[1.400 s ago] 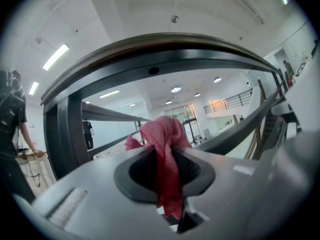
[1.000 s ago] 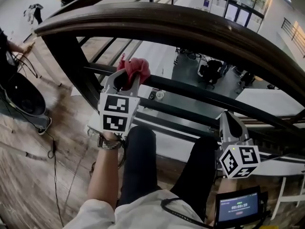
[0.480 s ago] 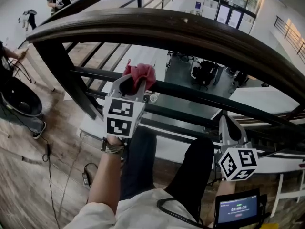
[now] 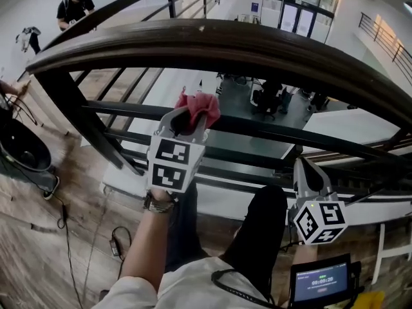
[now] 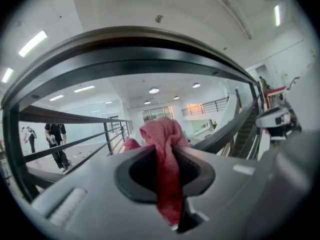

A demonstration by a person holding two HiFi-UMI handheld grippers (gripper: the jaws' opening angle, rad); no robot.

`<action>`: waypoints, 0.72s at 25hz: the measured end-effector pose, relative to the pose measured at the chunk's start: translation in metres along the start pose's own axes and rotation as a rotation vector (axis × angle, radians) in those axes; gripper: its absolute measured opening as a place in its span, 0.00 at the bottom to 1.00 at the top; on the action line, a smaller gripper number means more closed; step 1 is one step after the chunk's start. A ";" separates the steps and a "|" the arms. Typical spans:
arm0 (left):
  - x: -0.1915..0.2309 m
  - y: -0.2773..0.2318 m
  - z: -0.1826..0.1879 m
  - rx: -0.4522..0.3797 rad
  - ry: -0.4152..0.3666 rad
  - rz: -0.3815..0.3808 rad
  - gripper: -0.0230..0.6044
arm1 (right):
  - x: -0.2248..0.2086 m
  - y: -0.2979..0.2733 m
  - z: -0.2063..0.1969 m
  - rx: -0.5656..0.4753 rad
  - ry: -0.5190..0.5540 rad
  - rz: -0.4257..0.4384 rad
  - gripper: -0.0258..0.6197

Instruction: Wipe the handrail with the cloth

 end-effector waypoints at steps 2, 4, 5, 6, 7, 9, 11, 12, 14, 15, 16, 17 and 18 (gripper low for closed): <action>-0.013 -0.002 0.005 -0.003 -0.006 -0.013 0.16 | -0.008 0.007 -0.002 0.002 -0.006 -0.010 0.04; -0.025 -0.005 0.010 -0.011 -0.020 -0.019 0.16 | -0.015 0.013 -0.005 0.003 -0.009 -0.016 0.04; -0.032 -0.006 0.012 -0.015 -0.031 -0.022 0.16 | -0.017 0.016 -0.007 0.003 -0.010 -0.018 0.04; -0.039 -0.008 0.014 -0.020 -0.046 -0.025 0.16 | -0.020 0.019 -0.008 0.004 -0.011 -0.019 0.04; -0.046 -0.010 0.017 -0.023 -0.064 -0.029 0.16 | -0.023 0.021 -0.010 0.006 -0.011 -0.020 0.04; -0.061 -0.013 0.022 -0.025 -0.099 -0.038 0.16 | -0.030 0.026 -0.012 0.010 -0.010 -0.020 0.04; -0.076 -0.017 0.028 -0.026 -0.120 -0.051 0.16 | -0.037 0.030 -0.014 0.015 -0.009 -0.018 0.04; -0.083 -0.019 0.031 -0.026 -0.125 -0.058 0.16 | -0.040 0.031 -0.015 0.018 -0.008 -0.018 0.04; -0.097 -0.024 0.032 -0.025 -0.114 -0.074 0.16 | -0.048 0.034 -0.016 0.020 -0.005 -0.017 0.04; -0.103 -0.027 0.032 -0.024 -0.107 -0.078 0.16 | -0.052 0.035 -0.016 0.020 -0.003 -0.015 0.04; -0.108 -0.028 0.032 -0.024 -0.103 -0.080 0.16 | -0.056 0.036 -0.016 0.019 0.000 -0.013 0.04; -0.112 -0.030 0.034 -0.027 -0.102 -0.080 0.16 | -0.059 0.037 -0.016 0.018 0.004 -0.011 0.04; -0.117 -0.031 0.036 -0.029 -0.101 -0.082 0.16 | -0.063 0.037 -0.015 0.017 0.007 -0.010 0.04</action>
Point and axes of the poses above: the fingertips, and each gripper's own axes: y backward along the fingers, x to its left, z out of its top, the point moved 10 cm from there along y, backward along the fingers, and after that the axes turned 14 degrees about x, right-handed, at the moved point
